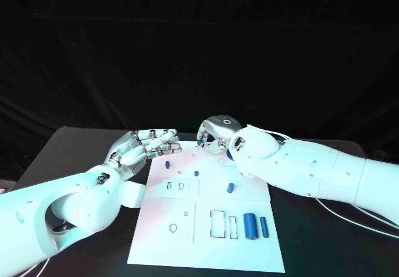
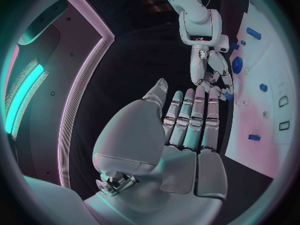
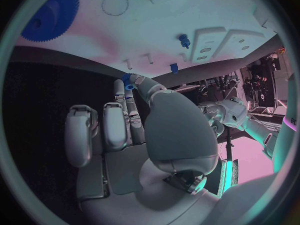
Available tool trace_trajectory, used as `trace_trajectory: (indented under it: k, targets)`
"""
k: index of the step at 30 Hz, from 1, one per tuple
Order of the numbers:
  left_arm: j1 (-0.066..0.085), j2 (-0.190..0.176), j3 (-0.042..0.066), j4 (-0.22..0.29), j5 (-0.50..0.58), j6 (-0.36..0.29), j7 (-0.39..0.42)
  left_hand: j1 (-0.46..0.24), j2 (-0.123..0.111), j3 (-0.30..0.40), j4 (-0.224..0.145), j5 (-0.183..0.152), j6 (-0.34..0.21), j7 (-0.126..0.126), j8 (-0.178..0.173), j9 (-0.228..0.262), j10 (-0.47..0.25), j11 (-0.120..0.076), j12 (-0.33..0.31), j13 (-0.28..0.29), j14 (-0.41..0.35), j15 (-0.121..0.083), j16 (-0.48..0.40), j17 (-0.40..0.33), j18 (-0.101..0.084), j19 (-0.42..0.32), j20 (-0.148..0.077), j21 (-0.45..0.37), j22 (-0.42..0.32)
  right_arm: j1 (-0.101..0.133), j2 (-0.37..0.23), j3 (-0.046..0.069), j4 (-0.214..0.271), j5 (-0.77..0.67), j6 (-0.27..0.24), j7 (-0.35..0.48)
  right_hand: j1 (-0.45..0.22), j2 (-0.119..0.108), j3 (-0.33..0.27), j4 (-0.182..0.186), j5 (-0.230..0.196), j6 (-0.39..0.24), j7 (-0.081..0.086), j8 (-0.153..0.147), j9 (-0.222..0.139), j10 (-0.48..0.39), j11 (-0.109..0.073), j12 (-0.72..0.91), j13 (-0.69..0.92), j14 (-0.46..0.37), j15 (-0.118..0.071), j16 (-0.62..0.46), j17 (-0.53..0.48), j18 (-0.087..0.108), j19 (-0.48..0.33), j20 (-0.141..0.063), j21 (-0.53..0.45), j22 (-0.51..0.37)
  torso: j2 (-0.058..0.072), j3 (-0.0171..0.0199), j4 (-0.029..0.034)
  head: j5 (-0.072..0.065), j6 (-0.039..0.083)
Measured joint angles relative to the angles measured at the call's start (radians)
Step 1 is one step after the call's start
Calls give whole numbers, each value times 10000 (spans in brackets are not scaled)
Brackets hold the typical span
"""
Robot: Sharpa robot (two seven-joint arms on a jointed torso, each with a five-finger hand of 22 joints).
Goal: Assemble the parts on the task board
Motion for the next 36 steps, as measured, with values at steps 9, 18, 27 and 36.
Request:
trace_trajectory:
  k: [9,18,27,36]
  targets:
    - [52,-6,0,19,5,0,-5,0,0,0,0,0,0,0,0,0,0,0,0,0,0,0,0,0,0,0,0,0,-8,-78,242,-19,-331,18,40,12,-1,-1,-1,-1,-21,-16,14,-19,3,-16,17,-18,0,0,0,0,0,0,0,0,0,-1,25,-12,17,2,-15]
    - [103,-6,0,28,8,0,-12,0,0,0,0,0,0,0,0,0,0,0,0,1,0,0,0,1,-1,0,0,1,-7,-161,397,-34,-552,35,185,9,-2,-2,-3,-1,-40,-24,19,-58,14,-17,18,-32,-14,0,0,-1,-2,0,0,0,0,-2,36,-12,25,35,-28]
    - [136,-7,0,41,10,0,-21,1,0,0,0,0,0,0,0,0,0,0,0,1,0,0,0,1,0,0,0,1,-7,-169,555,-22,-721,45,224,9,-3,-3,24,27,-12,-64,28,-87,70,-19,19,-67,-12,-1,0,-2,13,0,0,0,-1,-43,38,-12,25,37,-44]
    - [159,1,0,43,12,1,-45,1,0,0,0,0,0,0,0,0,0,0,0,1,0,0,-39,2,0,0,0,1,-14,-207,760,-34,-997,47,283,6,-84,-84,54,57,-61,-187,103,-104,60,-57,59,-145,24,0,0,-7,-5,0,-44,44,-78,-179,44,-18,24,22,-9]
